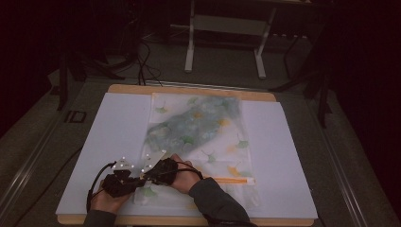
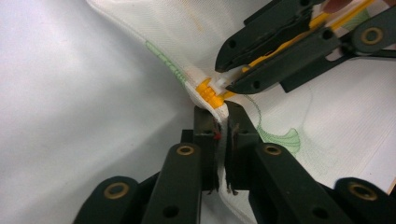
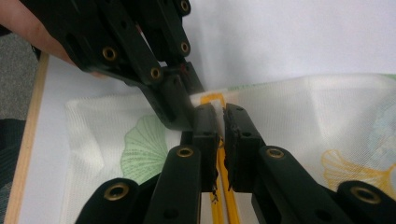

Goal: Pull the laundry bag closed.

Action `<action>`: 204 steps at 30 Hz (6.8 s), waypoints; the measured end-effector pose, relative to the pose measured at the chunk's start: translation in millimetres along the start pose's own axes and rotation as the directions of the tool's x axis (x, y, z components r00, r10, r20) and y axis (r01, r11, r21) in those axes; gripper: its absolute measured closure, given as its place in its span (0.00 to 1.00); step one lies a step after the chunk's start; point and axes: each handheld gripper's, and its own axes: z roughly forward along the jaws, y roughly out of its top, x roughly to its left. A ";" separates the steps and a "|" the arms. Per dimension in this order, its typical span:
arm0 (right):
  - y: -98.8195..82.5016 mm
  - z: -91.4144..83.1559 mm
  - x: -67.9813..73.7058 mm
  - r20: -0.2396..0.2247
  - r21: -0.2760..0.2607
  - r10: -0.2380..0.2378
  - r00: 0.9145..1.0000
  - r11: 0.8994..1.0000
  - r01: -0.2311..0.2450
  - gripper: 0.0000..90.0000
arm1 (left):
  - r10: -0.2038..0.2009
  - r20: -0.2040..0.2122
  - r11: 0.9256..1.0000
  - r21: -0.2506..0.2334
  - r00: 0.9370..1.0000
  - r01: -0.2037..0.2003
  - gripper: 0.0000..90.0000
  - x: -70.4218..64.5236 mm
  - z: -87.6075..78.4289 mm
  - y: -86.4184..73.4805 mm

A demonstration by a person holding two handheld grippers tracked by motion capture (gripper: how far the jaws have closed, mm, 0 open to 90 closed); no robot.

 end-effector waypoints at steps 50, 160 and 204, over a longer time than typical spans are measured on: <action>-26.3 -11.0 -4.6 0.034 0.127 -0.020 0.999 0.992 0.016 0.94 | 0.000 -0.020 0.997 -0.076 1.000 -0.002 0.97 -1.3 -14.0 -0.8; -74.2 -68.2 -20.3 0.088 0.341 -0.011 0.996 0.940 -0.020 0.94 | -0.001 -0.045 0.995 -0.101 0.999 -0.003 0.97 1.3 -20.9 -3.9; -102.6 -94.5 -24.7 0.119 0.358 0.027 0.993 0.931 -0.068 0.94 | -0.007 -0.044 0.994 -0.105 0.999 0.002 0.97 2.0 -22.0 -5.0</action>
